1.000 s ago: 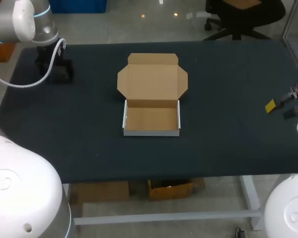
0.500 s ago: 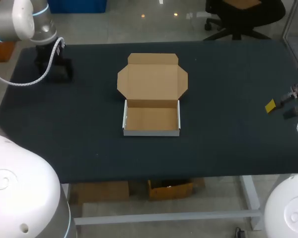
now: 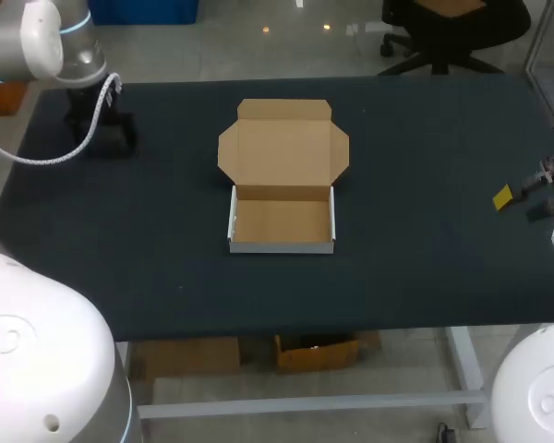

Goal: Assemble the packaging by folding the flat box into shape, placing the metal phone stand inside, and closing the box properly

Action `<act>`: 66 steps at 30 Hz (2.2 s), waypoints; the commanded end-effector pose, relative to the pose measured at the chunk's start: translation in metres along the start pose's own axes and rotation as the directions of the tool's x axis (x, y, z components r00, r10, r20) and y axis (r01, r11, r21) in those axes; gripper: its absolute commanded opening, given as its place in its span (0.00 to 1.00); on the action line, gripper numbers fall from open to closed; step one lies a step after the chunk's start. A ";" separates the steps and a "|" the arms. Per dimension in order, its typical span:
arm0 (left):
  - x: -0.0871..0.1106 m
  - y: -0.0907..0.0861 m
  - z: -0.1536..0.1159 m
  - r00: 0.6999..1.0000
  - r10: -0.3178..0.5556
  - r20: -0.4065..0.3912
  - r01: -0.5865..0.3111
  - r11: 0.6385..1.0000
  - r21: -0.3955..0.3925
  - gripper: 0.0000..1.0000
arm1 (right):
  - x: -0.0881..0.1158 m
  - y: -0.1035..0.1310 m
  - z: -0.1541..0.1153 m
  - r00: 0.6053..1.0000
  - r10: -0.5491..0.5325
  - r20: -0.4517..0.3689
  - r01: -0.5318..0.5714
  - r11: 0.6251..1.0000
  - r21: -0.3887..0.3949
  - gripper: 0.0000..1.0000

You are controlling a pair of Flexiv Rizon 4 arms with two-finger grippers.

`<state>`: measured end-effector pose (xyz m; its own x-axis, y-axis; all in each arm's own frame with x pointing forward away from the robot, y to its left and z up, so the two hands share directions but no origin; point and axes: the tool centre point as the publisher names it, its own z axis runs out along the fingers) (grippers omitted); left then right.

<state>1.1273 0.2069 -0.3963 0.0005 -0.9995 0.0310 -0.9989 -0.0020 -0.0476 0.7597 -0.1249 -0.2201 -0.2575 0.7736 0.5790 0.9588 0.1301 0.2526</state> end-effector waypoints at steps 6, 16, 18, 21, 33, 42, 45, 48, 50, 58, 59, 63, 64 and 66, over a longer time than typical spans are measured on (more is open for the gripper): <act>0.004 0.010 -0.005 1.000 -0.009 0.018 0.009 1.000 0.009 1.00 | 0.000 0.000 -0.002 1.000 0.000 -0.003 0.000 1.000 0.003 1.00; 0.004 0.014 -0.005 1.000 -0.019 0.014 0.019 1.000 0.000 1.00 | 0.000 0.000 -0.002 1.000 0.000 -0.003 0.000 1.000 0.003 1.00; 0.004 0.014 -0.005 1.000 -0.019 0.014 0.019 1.000 0.000 1.00 | 0.000 0.000 -0.002 1.000 0.000 -0.003 0.000 1.000 0.003 1.00; 0.004 0.014 -0.005 1.000 -0.019 0.014 0.019 1.000 0.000 1.00 | 0.000 0.000 -0.002 1.000 0.000 -0.003 0.000 1.000 0.003 1.00; 0.004 0.014 -0.005 1.000 -0.019 0.014 0.019 1.000 0.000 1.00 | 0.000 0.000 -0.002 1.000 0.000 -0.003 0.000 1.000 0.003 1.00; 0.004 0.014 -0.005 1.000 -0.019 0.014 0.019 1.000 0.000 1.00 | 0.000 0.000 -0.002 1.000 0.000 -0.003 0.000 1.000 0.003 1.00; 0.004 0.014 -0.005 1.000 -0.019 0.014 0.019 1.000 0.000 1.00 | 0.000 0.000 -0.002 1.000 0.000 -0.003 0.000 1.000 0.003 1.00; 0.004 0.014 -0.005 1.000 -0.019 0.014 0.019 1.000 0.000 1.00 | 0.000 0.000 -0.002 1.000 0.000 -0.003 0.000 1.000 0.003 1.00; 0.004 0.014 -0.005 1.000 -0.019 0.014 0.019 1.000 0.000 1.00 | 0.000 0.000 -0.002 1.000 0.000 -0.003 0.000 1.000 0.003 1.00; 0.004 0.014 -0.005 1.000 -0.019 0.014 0.019 1.000 0.000 1.00 | 0.000 0.000 -0.002 1.000 0.000 -0.003 0.000 1.000 0.003 1.00; 0.004 0.014 -0.005 1.000 -0.019 0.014 0.019 1.000 0.000 1.00 | 0.000 0.000 -0.002 1.000 0.000 -0.003 0.000 1.000 0.003 1.00; 0.004 0.014 -0.005 1.000 -0.019 0.014 0.019 1.000 0.000 1.00 | 0.000 0.000 -0.002 1.000 0.000 -0.003 0.000 1.000 0.003 1.00; 0.004 0.014 -0.005 1.000 -0.019 0.014 0.019 1.000 0.000 1.00 | 0.000 0.000 -0.002 1.000 0.000 -0.003 0.000 1.000 0.003 1.00; 0.004 0.014 -0.005 1.000 -0.019 0.014 0.019 1.000 0.000 1.00 | 0.000 0.000 -0.002 1.000 0.000 -0.003 0.000 1.000 0.003 1.00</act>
<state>1.1132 0.2038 -0.3921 0.0188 -0.9996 0.0222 -0.9987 -0.0198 -0.0474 0.7597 -0.1249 -0.2201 -0.2575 0.7736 0.5790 0.9588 0.1301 0.2525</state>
